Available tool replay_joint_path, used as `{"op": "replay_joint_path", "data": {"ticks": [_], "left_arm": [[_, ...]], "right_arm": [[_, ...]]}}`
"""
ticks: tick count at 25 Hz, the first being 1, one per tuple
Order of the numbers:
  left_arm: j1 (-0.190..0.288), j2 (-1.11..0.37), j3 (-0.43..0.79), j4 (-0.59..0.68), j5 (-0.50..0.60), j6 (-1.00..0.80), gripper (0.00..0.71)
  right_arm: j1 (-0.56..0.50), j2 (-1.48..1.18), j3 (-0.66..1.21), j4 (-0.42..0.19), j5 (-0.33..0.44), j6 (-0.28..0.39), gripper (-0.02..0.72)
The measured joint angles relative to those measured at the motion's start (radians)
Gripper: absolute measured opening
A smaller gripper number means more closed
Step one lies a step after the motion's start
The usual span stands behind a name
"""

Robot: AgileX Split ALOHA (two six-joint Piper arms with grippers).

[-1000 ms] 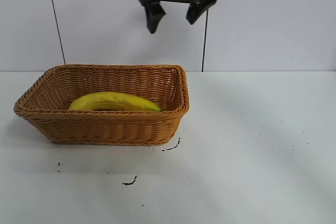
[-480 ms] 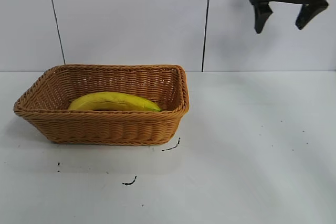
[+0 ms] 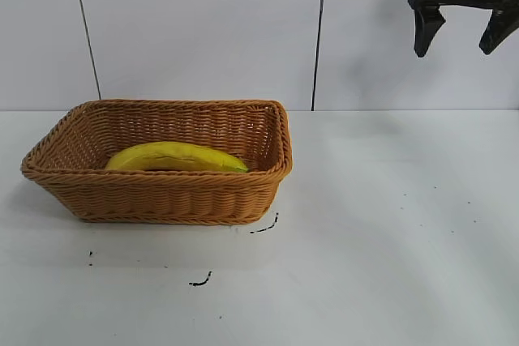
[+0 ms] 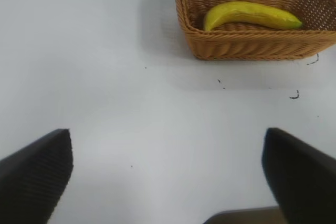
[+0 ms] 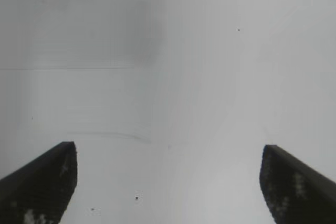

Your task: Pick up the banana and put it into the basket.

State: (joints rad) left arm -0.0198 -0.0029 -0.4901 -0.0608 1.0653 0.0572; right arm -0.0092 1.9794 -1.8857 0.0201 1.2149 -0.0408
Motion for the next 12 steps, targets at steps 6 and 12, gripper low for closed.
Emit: {"op": "replay_joint_path", "data": {"ticks": [6,12], "left_arm": [[0.0,0.0,0.0,0.0,0.0,0.0,0.695],[0.0,0.0,0.0,0.0,0.0,0.0,0.695]], "right_arm": [[0.0,-0.356,0.41,0.001,0.0,-0.007,0.677],[0.0,-0.708,0.75,0.001,0.002,-0.03,0.677]]}}
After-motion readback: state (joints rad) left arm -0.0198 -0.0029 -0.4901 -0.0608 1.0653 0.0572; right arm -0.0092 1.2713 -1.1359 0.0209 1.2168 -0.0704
